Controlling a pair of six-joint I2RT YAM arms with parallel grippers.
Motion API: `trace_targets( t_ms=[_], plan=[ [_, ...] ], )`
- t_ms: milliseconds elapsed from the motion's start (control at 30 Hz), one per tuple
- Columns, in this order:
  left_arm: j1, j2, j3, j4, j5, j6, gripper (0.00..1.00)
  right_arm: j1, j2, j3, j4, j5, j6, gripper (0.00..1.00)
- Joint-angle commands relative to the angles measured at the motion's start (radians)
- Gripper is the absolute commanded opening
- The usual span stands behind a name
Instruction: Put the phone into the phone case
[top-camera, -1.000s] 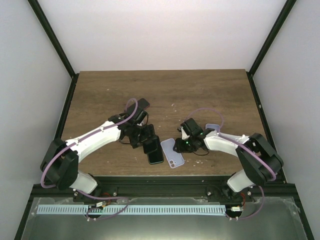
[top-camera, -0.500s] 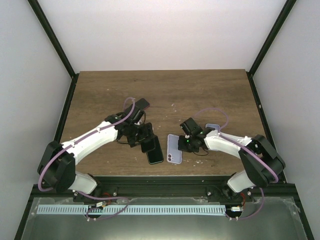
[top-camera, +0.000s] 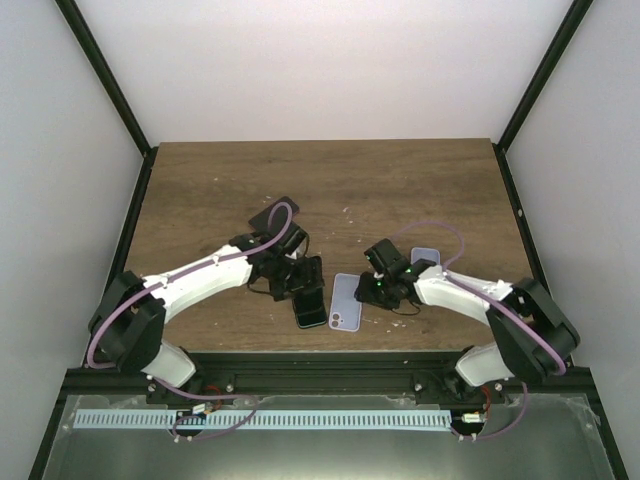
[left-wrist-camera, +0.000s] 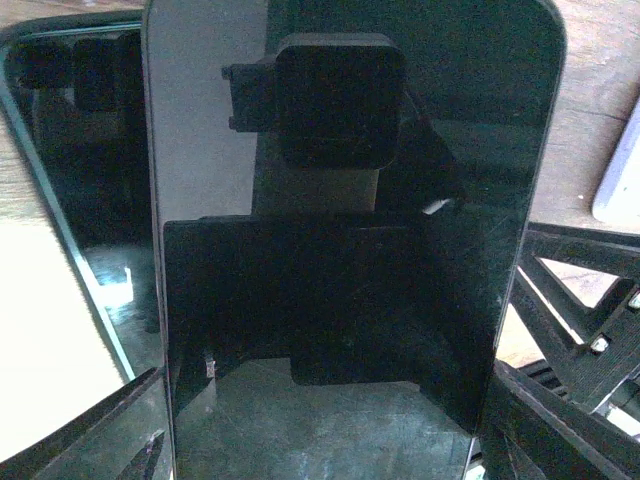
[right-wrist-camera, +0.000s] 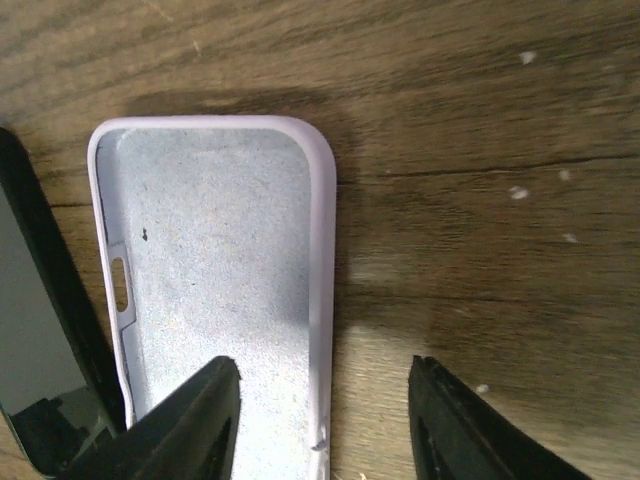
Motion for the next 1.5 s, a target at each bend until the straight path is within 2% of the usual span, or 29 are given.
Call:
trace_targets(
  t_ms=[0,167,433,967,1200,1467],
  plan=[
    [-0.025,0.028,0.058,0.08,0.027,0.016,0.52,-0.067,-0.073,-0.053,0.003,0.036,-0.06,0.52],
    [-0.082,0.103,0.123,0.055,-0.008,0.028,0.52,-0.126,-0.165,-0.075,-0.028,0.089,-0.091,0.6],
    [-0.146,0.219,0.248,-0.023,-0.044,0.042,0.52,-0.178,-0.244,-0.116,-0.021,0.075,-0.114,0.6],
    [-0.187,0.305,0.268,-0.044,-0.001,0.017,0.55,-0.184,-0.273,-0.15,0.002,0.05,-0.115,0.6],
    [-0.203,0.351,0.302,-0.067,-0.01,0.019,0.6,-0.185,-0.275,-0.16,0.014,0.04,-0.118,0.6],
    [-0.207,0.391,0.343,-0.115,-0.033,0.026,0.73,-0.184,-0.296,-0.183,0.032,0.02,-0.119,0.6]
  ],
)
